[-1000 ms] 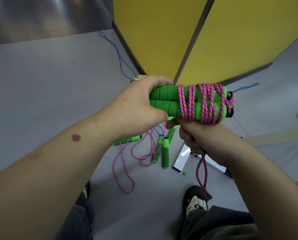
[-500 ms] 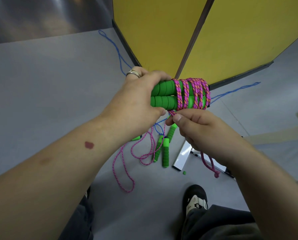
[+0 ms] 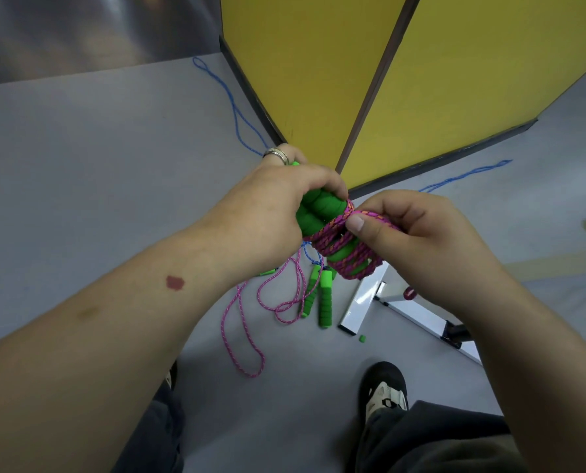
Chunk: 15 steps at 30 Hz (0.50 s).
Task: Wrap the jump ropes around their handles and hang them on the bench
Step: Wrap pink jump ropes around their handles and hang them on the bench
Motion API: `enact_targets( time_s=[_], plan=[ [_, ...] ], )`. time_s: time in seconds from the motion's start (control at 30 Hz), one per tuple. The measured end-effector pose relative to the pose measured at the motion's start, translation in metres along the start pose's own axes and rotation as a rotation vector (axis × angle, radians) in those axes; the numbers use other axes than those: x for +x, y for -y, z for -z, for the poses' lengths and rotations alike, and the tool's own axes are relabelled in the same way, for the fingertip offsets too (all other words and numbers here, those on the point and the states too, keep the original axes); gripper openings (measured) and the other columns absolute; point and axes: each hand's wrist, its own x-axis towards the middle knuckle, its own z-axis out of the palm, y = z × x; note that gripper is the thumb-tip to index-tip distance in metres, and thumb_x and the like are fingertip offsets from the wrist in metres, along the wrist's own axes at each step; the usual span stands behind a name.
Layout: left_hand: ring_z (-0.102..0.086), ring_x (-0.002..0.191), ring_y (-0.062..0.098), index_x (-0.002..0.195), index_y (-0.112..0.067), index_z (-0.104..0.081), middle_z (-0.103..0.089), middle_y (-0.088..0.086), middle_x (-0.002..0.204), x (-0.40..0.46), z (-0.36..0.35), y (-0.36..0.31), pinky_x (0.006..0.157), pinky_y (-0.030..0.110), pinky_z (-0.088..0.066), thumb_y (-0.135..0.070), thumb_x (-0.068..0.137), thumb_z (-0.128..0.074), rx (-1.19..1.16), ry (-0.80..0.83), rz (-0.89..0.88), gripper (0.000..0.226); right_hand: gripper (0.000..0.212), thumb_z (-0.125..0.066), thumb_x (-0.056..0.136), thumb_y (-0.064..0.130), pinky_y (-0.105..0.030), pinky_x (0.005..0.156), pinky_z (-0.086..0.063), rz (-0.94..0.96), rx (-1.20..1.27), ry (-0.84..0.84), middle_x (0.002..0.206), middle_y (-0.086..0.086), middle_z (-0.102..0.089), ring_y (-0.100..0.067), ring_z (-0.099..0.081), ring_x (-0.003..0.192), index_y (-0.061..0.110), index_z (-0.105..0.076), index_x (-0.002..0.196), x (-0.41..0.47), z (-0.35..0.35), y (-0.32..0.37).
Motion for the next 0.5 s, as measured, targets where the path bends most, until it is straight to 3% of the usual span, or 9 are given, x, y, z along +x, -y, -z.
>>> enact_targets(
  time_s=[0.1,0.2,0.3,0.43,0.5],
  plan=[
    [-0.054,0.106,0.014,0.104,-0.050,-0.067,-0.040,-0.014,0.122,-0.002,-0.001,-0.002,0.088,0.040,-0.053,0.018,0.076,-0.056,-0.012,0.052,-0.022,0.074,0.011,-0.071,0.090,0.027,-0.011,0.041,-0.039,0.010,-0.012,-0.075,0.061,0.013,-0.063,-0.003,-0.056,0.053,0.019,-0.073,0.083,0.001,0.002,-0.001],
    [-0.055,0.103,0.013,0.097,-0.052,-0.063,-0.040,-0.017,0.118,-0.003,0.000,-0.004,0.080,0.039,-0.056,0.018,0.075,-0.053,-0.043,0.104,-0.041,0.074,0.010,-0.076,0.087,0.025,-0.009,0.042,-0.038,0.020,-0.011,-0.138,0.058,0.020,-0.059,0.001,-0.055,0.054,0.018,-0.072,0.081,0.003,0.004,-0.006],
    [-0.054,0.101,0.009,0.102,-0.049,-0.066,-0.040,-0.019,0.115,-0.003,0.002,-0.003,0.073,0.029,-0.055,0.016,0.074,-0.053,-0.072,0.142,-0.049,0.072,0.012,-0.079,0.083,0.028,-0.011,0.042,-0.039,0.048,-0.027,-0.182,0.055,0.021,-0.056,0.000,-0.052,0.053,0.017,-0.072,0.081,0.005,0.004,-0.010],
    [-0.059,0.099,0.010,0.102,-0.051,-0.066,-0.047,-0.015,0.115,-0.002,0.005,-0.001,0.078,0.038,-0.058,0.014,0.072,-0.055,-0.138,0.145,-0.061,0.073,0.018,-0.076,0.081,0.038,-0.015,0.046,-0.042,0.022,0.034,-0.198,0.057,0.019,-0.058,-0.001,-0.052,0.053,0.021,-0.074,0.082,0.007,0.003,-0.011],
    [-0.062,0.095,0.005,0.101,-0.052,-0.066,-0.053,-0.011,0.115,-0.001,0.007,-0.001,0.077,0.032,-0.059,0.014,0.073,-0.060,-0.202,0.144,-0.054,0.072,0.026,-0.074,0.078,0.046,-0.027,0.056,-0.050,-0.004,0.114,-0.203,0.067,0.010,-0.067,-0.006,-0.061,0.062,0.021,-0.076,0.084,0.009,0.004,-0.013]
  ],
)
